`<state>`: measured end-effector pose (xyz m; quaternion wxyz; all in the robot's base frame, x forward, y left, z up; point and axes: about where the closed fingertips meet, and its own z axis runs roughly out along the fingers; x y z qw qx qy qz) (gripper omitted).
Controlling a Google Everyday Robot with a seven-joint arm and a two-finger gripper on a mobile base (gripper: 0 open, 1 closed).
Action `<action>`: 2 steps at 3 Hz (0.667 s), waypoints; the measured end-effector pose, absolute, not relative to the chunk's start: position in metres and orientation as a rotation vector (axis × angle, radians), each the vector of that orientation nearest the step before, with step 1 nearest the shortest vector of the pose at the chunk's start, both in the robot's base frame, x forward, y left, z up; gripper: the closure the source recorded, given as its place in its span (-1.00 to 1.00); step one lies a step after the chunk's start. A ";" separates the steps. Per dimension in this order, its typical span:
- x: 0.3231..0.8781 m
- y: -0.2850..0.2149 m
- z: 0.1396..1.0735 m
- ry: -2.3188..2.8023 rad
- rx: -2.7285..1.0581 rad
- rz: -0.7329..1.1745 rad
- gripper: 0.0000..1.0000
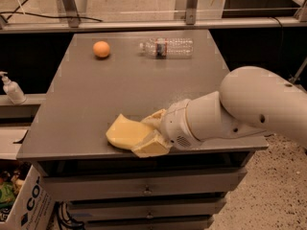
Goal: Move sponge near orange
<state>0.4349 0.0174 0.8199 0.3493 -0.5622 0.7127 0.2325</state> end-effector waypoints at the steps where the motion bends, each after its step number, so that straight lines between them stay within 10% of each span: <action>1: 0.454 0.018 0.831 1.832 -1.456 0.583 1.00; 2: 0.483 0.024 0.843 1.815 -1.456 0.568 1.00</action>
Offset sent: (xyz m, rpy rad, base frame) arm 0.0936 0.0129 0.0389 0.0069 -0.0678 -0.0078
